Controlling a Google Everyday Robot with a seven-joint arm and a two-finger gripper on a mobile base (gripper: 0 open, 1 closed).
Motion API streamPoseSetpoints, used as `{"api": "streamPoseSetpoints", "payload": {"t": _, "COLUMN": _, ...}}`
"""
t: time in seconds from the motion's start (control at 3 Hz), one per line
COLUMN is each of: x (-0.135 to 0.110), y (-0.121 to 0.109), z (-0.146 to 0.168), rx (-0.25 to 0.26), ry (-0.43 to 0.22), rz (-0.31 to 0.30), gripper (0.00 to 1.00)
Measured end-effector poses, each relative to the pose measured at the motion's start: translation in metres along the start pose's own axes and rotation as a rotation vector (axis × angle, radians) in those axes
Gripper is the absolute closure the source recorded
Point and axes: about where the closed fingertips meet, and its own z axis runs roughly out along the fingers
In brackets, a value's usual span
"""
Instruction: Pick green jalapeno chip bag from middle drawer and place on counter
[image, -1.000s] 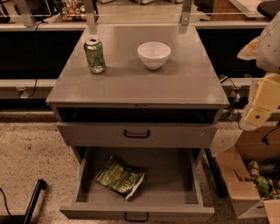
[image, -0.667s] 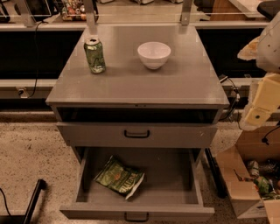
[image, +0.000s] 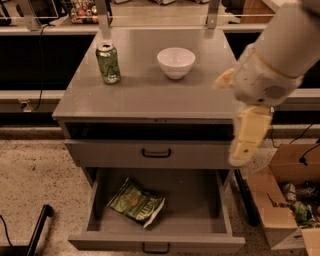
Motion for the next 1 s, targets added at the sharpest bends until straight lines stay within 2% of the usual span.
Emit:
{"api": "streamPoseSetpoints", "payload": {"t": 0.33, "x": -0.026, "y": 0.009, "z": 0.041, "rx": 0.018, "ry": -0.166, "rz": -0.107, "gripper": 0.0}}
{"api": "streamPoseSetpoints", "payload": {"t": 0.67, "x": -0.031, "y": 0.003, "z": 0.031, "rx": 0.109, "ry": -0.259, "rz": -0.127, "gripper": 0.0}}
{"api": "streamPoseSetpoints", "payload": {"t": 1.0, "x": -0.04, "y": 0.003, "z": 0.046, "rx": 0.091, "ry": -0.259, "rz": -0.203, "gripper": 0.0}}
